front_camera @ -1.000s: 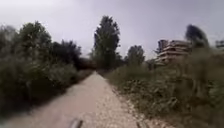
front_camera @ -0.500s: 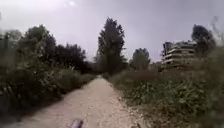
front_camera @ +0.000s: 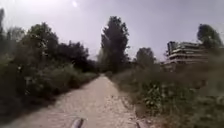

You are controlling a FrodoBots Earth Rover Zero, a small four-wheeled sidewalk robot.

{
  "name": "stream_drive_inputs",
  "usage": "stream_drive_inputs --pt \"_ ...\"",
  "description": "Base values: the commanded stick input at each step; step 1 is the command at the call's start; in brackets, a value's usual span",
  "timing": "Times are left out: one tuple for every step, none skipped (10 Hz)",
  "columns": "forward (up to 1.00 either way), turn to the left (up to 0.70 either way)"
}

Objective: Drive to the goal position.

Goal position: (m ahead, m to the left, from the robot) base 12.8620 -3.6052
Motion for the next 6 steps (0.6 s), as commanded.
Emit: stream_drive_inputs --pt "0.85 0.0" --pt "0.85 0.0" --pt "0.85 0.0" --pt "0.85 0.0" --pt "0.85 0.0" --pt "0.85 0.0"
